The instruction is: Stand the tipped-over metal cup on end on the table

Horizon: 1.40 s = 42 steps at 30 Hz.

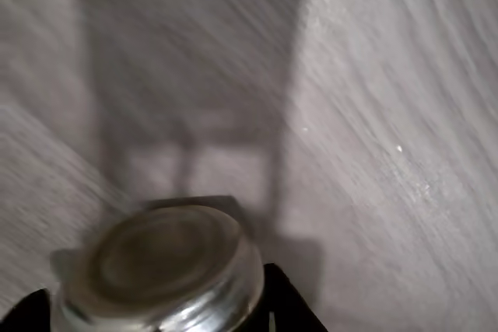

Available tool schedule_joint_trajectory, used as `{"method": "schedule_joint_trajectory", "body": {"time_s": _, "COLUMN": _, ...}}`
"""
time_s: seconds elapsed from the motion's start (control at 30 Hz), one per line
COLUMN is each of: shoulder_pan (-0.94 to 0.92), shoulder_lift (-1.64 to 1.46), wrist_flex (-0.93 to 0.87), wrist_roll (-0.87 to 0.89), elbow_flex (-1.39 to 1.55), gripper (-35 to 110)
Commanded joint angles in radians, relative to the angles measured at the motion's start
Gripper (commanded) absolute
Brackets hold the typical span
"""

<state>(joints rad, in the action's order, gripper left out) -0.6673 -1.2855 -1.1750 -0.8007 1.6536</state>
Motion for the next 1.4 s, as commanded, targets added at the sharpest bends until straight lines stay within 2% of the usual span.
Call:
{"method": "schedule_joint_trajectory", "body": {"time_s": 0.0, "shoulder_pan": -0.002, "shoulder_lift": 0.021, "wrist_flex": 0.066, "wrist_roll": -0.002, "elbow_flex": -0.031, "gripper": 0}}
{"method": "schedule_joint_trajectory", "body": {"time_s": 0.4, "shoulder_pan": 0.000, "shoulder_lift": -0.104, "wrist_flex": 0.087, "wrist_roll": -0.005, "elbow_flex": -0.025, "gripper": 0}}
{"method": "schedule_joint_trajectory", "body": {"time_s": 0.7, "shoulder_pan": 0.138, "shoulder_lift": -0.563, "wrist_flex": 0.147, "wrist_roll": -0.025, "elbow_flex": 0.058, "gripper": 0}}
{"method": "schedule_joint_trajectory", "body": {"time_s": 0.8, "shoulder_pan": 0.216, "shoulder_lift": -0.798, "wrist_flex": 0.382, "wrist_roll": -0.117, "elbow_flex": 0.290, "gripper": 0}}
{"method": "schedule_joint_trajectory", "body": {"time_s": 0.93, "shoulder_pan": 0.308, "shoulder_lift": -1.052, "wrist_flex": 0.850, "wrist_roll": -0.281, "elbow_flex": 0.713, "gripper": 0}}
{"method": "schedule_joint_trajectory", "body": {"time_s": 1.03, "shoulder_pan": 0.365, "shoulder_lift": -1.126, "wrist_flex": 1.221, "wrist_roll": -0.414, "elbow_flex": 0.980, "gripper": 0}}
{"method": "schedule_joint_trajectory", "body": {"time_s": 1.17, "shoulder_pan": 0.414, "shoulder_lift": -1.043, "wrist_flex": 1.548, "wrist_roll": -0.520, "elbow_flex": 1.140, "gripper": 0}}
{"method": "schedule_joint_trajectory", "body": {"time_s": 1.37, "shoulder_pan": 0.426, "shoulder_lift": -0.723, "wrist_flex": 1.954, "wrist_roll": -0.577, "elbow_flex": 1.144, "gripper": 0}}
